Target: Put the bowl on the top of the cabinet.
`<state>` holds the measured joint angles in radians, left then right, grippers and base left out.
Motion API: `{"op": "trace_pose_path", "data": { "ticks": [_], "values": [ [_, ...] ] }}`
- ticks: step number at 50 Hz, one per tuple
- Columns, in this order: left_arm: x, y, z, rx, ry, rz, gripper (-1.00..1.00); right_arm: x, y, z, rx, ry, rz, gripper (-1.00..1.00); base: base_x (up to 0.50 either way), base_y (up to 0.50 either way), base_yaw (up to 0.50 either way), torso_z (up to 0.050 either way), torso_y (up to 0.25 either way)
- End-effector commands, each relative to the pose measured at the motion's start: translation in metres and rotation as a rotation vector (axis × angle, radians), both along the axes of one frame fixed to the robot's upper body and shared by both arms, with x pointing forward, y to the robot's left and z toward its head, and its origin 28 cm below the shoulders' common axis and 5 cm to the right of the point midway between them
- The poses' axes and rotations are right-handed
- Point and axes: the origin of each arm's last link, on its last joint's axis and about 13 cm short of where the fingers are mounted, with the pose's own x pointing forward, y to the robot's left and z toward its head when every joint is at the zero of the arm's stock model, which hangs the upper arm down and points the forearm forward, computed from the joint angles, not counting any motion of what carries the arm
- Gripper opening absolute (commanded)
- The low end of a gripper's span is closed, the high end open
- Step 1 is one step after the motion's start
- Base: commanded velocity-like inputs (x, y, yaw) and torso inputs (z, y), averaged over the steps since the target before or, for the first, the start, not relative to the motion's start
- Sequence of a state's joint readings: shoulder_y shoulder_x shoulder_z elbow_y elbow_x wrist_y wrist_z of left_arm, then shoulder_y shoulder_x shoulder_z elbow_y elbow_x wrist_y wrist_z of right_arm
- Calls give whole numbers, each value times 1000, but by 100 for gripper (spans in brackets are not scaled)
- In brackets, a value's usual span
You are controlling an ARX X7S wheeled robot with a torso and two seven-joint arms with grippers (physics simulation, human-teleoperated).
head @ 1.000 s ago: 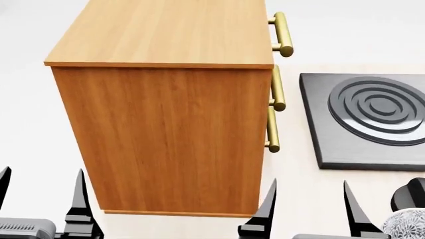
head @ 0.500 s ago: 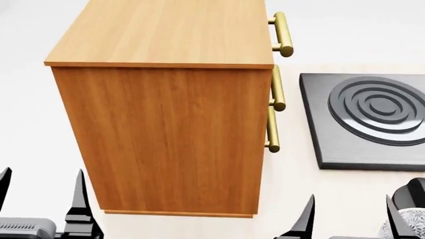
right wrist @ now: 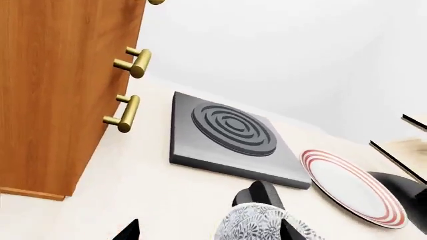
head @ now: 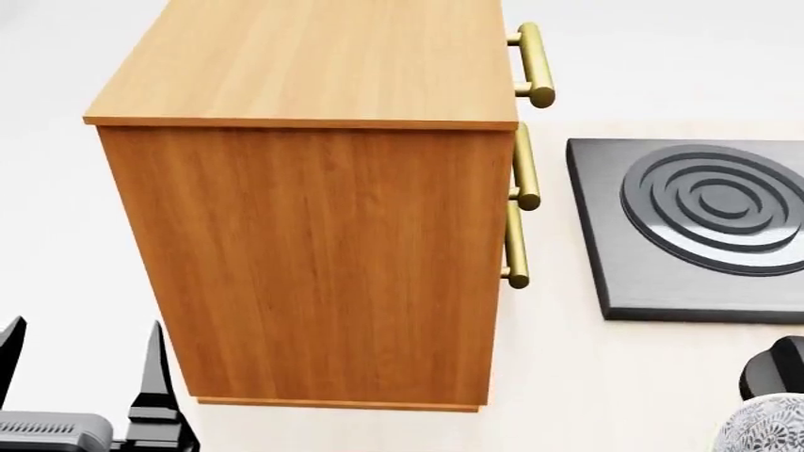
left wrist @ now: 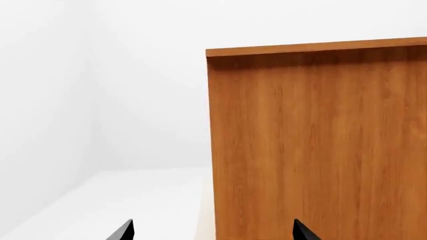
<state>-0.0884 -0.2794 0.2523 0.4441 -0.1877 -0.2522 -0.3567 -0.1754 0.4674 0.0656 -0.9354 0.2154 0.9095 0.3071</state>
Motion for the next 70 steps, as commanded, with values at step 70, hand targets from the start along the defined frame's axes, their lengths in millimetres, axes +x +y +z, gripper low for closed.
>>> {"op": "trace_pose_path", "data": {
  "ticks": [70],
  "values": [
    [0,-3,-2,5,4,-10,100,-3,-23,-24,-132,189,-43,100,0,0,0,0,0]
  ]
}}
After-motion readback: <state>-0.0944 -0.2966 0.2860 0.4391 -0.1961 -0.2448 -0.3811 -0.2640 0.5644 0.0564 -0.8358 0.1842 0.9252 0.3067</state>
